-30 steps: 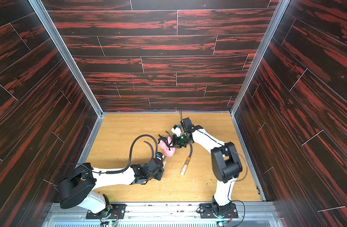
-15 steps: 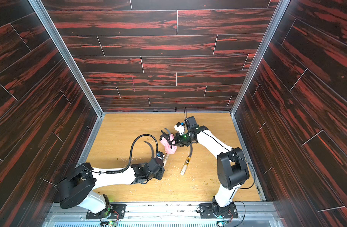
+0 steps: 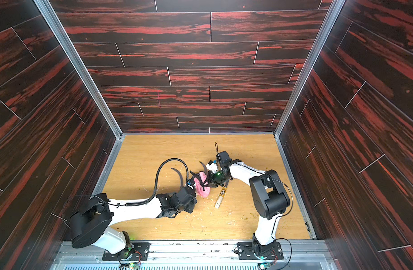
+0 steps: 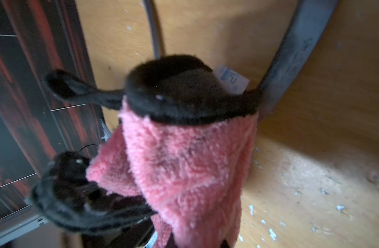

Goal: Wipe small sickles with rags
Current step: Wipe the small sickle.

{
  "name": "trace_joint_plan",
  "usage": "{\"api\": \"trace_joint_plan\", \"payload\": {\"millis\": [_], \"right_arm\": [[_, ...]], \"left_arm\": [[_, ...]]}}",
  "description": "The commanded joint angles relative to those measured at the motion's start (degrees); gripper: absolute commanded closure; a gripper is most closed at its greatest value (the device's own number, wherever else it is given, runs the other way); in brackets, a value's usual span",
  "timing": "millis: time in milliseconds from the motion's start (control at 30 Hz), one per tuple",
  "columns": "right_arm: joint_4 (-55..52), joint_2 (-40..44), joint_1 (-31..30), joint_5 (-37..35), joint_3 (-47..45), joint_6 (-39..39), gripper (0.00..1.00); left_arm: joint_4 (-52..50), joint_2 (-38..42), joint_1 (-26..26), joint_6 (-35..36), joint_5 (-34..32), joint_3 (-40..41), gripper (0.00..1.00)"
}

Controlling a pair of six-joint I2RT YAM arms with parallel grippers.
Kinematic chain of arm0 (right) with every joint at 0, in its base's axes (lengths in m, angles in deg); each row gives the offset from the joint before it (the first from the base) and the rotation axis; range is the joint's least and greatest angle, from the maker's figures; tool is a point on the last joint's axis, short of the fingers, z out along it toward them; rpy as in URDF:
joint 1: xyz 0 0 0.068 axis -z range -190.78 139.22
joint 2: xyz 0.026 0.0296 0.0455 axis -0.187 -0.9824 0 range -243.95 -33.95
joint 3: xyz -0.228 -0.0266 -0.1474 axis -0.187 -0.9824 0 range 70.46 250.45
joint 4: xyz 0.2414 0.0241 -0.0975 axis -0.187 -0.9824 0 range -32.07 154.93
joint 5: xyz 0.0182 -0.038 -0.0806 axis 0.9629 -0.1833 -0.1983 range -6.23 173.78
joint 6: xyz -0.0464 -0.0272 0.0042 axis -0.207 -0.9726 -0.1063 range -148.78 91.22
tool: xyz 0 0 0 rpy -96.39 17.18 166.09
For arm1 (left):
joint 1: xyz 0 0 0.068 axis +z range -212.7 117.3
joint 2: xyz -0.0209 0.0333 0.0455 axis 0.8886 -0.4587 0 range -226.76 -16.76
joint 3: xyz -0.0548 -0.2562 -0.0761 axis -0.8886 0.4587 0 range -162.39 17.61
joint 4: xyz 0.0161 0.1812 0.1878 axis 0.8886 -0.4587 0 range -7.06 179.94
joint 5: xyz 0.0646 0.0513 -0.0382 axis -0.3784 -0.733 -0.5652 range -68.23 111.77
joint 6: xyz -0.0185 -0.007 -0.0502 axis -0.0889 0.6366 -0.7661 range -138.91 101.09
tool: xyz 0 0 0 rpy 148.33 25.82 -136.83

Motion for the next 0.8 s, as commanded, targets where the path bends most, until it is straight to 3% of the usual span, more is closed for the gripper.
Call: {"api": "trace_joint_plan", "payload": {"millis": [0, 400, 767], "right_arm": [[-0.6, -1.7, -0.3, -0.2, -0.7, -1.1, 1.00], [1.1, 7.4, 1.2, 5.0, -0.4, 0.8, 1.00], [-0.2, 11.8, 7.8, -1.1, 2.5, 4.1, 1.00]], "left_arm": [[-0.2, 0.4, 0.3, -0.5, -2.1, -1.9, 0.96], [0.5, -1.5, 0.3, -1.1, 0.2, -1.1, 0.96], [1.7, -0.6, 0.3, -0.3, 2.1, 0.7, 0.94]]}}
